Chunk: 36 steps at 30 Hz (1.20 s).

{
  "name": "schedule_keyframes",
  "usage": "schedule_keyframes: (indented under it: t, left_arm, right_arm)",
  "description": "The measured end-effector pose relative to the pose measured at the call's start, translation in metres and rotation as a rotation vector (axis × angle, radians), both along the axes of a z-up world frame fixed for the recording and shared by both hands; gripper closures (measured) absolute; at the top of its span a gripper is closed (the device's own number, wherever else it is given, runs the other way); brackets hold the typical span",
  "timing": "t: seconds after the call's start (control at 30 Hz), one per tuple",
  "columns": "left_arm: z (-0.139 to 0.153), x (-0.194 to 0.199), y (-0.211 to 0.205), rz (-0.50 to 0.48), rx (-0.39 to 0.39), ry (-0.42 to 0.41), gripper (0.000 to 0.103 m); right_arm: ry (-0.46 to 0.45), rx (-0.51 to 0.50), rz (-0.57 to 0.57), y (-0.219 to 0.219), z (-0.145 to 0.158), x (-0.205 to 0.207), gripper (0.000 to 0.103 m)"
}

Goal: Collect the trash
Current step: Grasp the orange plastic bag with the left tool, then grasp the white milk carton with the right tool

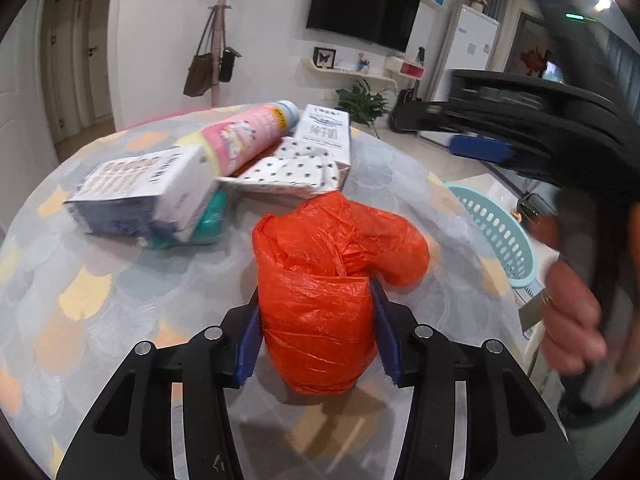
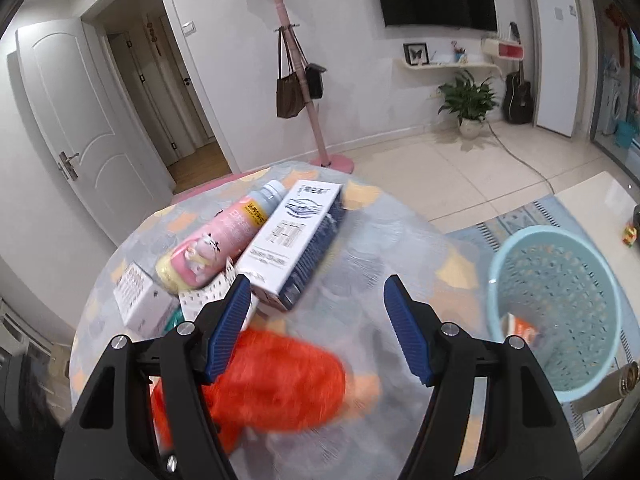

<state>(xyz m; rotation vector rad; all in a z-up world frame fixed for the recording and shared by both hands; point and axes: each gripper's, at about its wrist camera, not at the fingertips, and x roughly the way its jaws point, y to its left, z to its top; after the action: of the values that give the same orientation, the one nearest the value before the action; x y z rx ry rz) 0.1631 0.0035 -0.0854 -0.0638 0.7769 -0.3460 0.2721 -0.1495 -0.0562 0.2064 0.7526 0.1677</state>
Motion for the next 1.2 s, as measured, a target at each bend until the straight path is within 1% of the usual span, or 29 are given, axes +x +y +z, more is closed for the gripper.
schedule_keyframes:
  t: [0.13,0.23,0.4,0.47,0.6,0.8,0.97,1.07,1.2]
  left_arm:
    - [-0.004,-0.006,0.014,0.021,-0.009,-0.033,0.056]
    - [-0.005,-0.007,0.019,0.021,-0.04,-0.043,0.056]
    - [-0.006,-0.008,0.016,0.004,-0.038,-0.051,0.056]
    - [-0.006,-0.008,0.017,-0.01,-0.059,-0.052,0.056]
    - [-0.008,-0.006,0.022,-0.016,-0.104,-0.034,0.056]
    - [-0.008,-0.008,0.017,-0.03,-0.09,-0.047,0.056]
    - [-0.008,-0.006,0.019,-0.029,-0.097,-0.052,0.056]
    - [-0.007,-0.009,0.018,-0.034,-0.088,-0.07,0.056]
    - [-0.005,-0.014,0.014,-0.051,-0.068,-0.088,0.057]
  right_arm:
    - [0.037,0.011,-0.009,0.016,-0.004,0.027,0.038]
    - [0.092,0.027,-0.024,0.025,-0.01,0.053,0.038]
    - [0.204,0.12,-0.037,0.031,-0.028,0.09,0.037]
    - [0.231,0.121,-0.046,0.035,-0.033,0.1,0.037]
    - [0.282,0.076,-0.086,0.045,-0.046,0.114,0.035]
    - [0.288,0.025,-0.09,0.052,-0.049,0.123,0.035]
    - [0.273,-0.052,-0.078,0.053,-0.044,0.115,0.038]
    - [0.253,-0.087,-0.074,0.043,-0.041,0.105,0.039]
    - [0.22,-0.077,-0.067,0.021,-0.031,0.085,0.039]
